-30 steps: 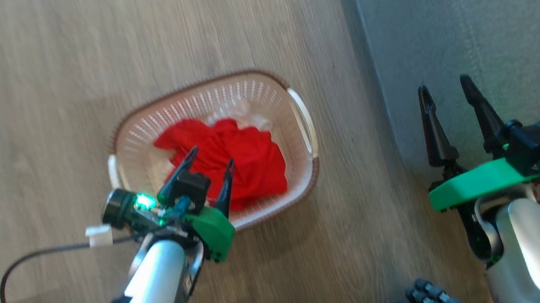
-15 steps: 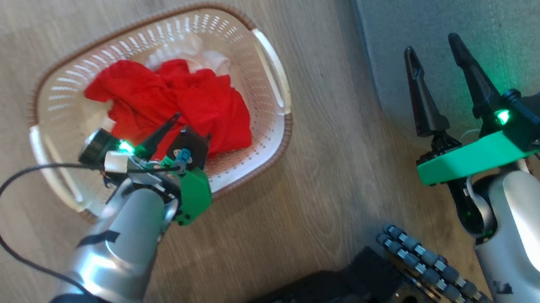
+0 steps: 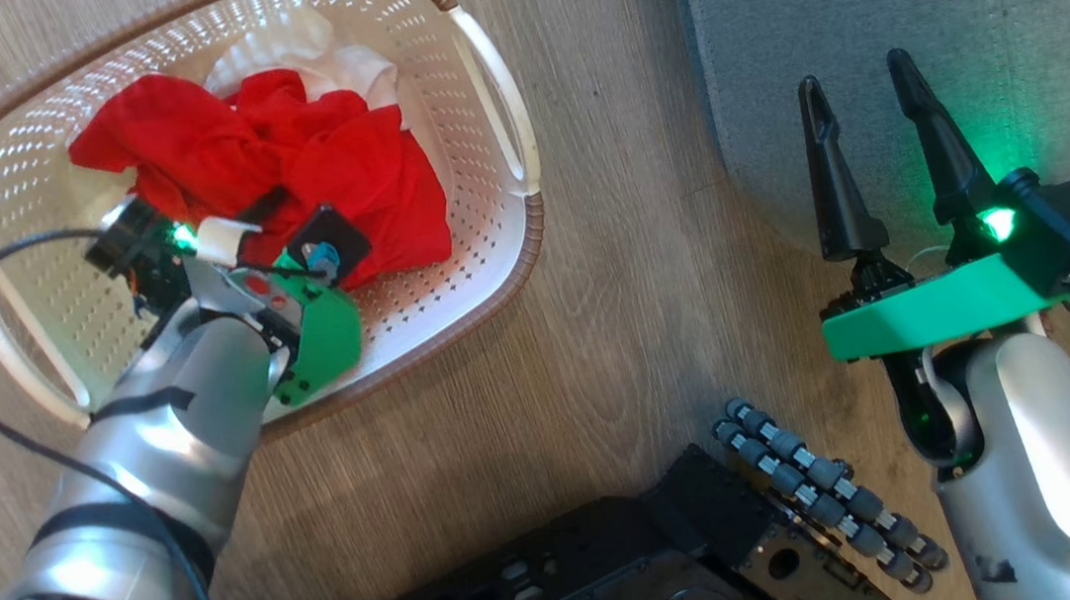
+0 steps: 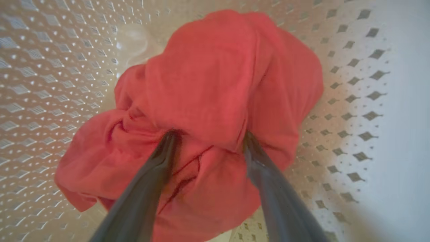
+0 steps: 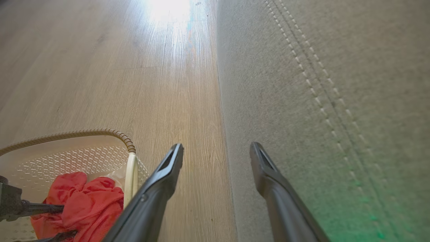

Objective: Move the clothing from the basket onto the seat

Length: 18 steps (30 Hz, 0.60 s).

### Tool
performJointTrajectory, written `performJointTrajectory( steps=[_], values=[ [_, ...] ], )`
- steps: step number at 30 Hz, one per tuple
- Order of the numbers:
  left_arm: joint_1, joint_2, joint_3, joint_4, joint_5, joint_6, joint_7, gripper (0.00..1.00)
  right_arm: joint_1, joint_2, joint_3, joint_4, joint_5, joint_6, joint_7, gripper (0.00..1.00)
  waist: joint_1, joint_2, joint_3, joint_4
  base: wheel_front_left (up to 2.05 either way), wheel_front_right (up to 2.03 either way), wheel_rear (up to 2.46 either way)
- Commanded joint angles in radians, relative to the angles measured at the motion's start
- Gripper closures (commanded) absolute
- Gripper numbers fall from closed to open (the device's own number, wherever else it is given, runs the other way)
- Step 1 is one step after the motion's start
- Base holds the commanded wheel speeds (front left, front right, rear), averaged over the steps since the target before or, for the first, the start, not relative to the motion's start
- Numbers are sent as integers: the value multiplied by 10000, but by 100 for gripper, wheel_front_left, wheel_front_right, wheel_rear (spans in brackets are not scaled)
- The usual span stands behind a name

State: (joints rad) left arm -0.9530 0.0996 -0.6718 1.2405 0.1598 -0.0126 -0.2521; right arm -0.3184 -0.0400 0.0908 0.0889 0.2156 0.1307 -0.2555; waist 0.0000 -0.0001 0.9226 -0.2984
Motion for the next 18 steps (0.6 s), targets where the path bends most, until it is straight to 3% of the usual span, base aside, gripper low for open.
performJointTrajectory(
  steps=[1, 18],
  values=[
    [71, 27, 135, 0, 7, 84, -21, 0, 351, -102, 203, -253, 78, 0, -63, 0, 0, 1, 59, -5, 0, 0, 0],
    [-620, -50, -322, 490, -88, -306, 1475, 0, 718, -102, 344, -588, -169, 0, -63, 0, 0, 1, 346, -4, 0, 0, 0]
  ],
)
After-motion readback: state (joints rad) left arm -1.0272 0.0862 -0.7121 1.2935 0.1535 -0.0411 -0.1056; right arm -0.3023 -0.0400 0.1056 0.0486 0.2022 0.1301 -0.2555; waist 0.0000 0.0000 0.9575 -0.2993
